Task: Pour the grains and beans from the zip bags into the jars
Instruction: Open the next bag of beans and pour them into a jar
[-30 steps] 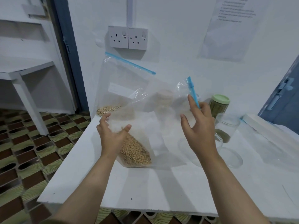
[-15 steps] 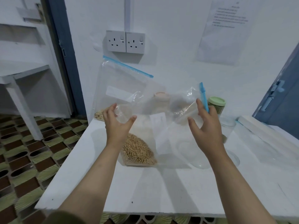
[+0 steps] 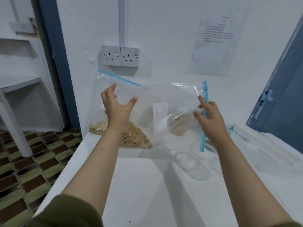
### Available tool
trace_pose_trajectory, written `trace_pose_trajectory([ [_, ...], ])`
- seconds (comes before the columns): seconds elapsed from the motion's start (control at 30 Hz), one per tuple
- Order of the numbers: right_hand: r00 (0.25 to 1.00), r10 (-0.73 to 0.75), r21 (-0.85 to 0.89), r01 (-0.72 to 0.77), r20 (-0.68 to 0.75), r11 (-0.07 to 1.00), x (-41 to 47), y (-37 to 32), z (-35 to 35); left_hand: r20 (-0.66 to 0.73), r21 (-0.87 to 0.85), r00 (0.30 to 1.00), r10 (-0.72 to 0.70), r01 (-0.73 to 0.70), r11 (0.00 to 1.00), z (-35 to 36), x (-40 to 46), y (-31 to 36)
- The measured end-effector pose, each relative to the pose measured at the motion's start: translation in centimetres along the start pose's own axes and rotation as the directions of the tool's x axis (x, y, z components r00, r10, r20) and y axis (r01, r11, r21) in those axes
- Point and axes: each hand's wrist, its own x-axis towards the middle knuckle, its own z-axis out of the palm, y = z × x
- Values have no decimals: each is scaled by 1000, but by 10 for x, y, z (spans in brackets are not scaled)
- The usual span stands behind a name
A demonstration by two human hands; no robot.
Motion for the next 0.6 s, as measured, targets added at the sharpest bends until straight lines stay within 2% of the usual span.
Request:
trace_pose_trajectory([
  [0.13,1000,9,49,-8,-13,999,5,9,1,-3,-4,1000,28,-28,1000,10,4,3],
  [0.6,994,10,163,8,-111,987,12,52,-7,-29,148,975,219,-213,966,54,21,31],
])
